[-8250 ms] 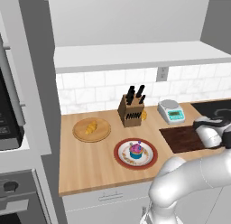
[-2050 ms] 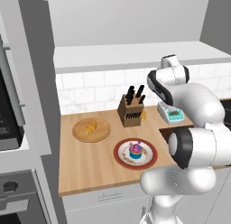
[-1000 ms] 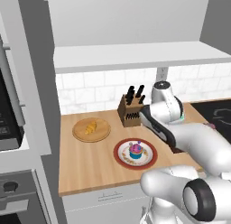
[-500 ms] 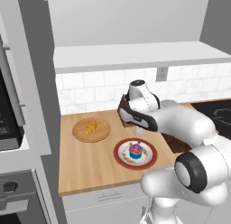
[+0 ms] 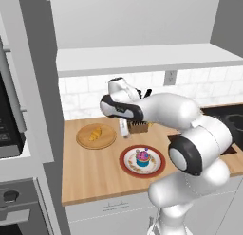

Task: From the different types of pastries on the counter, select a croissant and place it on the cutting board. Then retrieve a jar of jam from the cabinet and place it alongside the croissant on the cutting board.

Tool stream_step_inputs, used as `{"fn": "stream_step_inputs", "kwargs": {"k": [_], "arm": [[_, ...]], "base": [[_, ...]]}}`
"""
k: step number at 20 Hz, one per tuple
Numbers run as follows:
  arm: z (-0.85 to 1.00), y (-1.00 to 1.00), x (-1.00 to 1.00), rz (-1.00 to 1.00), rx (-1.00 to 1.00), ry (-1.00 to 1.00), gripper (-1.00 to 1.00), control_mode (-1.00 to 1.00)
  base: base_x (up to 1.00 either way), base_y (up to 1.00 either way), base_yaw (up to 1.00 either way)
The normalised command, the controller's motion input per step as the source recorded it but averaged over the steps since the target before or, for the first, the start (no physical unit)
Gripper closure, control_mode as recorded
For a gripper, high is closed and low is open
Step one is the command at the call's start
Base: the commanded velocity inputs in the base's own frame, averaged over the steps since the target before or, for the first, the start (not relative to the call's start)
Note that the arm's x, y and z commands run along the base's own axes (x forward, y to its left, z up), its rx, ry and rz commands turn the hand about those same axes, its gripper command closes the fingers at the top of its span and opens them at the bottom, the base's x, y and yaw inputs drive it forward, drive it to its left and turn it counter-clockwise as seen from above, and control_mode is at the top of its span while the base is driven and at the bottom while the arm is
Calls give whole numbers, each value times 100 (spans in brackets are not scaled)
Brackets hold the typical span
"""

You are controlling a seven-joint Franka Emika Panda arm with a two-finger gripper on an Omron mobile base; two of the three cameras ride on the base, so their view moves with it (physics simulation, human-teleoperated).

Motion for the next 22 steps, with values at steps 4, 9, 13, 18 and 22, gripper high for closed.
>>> {"fn": "stream_step_inputs", "kwargs": {"k": [4,9,13,18,22], "arm": [[0,74,7,7,0,11,-100,-100],[0,54,15,6,0,0,-100,-100],[-16,24,27,16,0,0,-100,-100],[-20,4,40,28,1,0,-100,-100],[-16,0,49,32,4,0,-100,-100]], "base": [[0,0,0],[0,0,0],[0,0,0],[0,0,0],[0,0,0]]}}
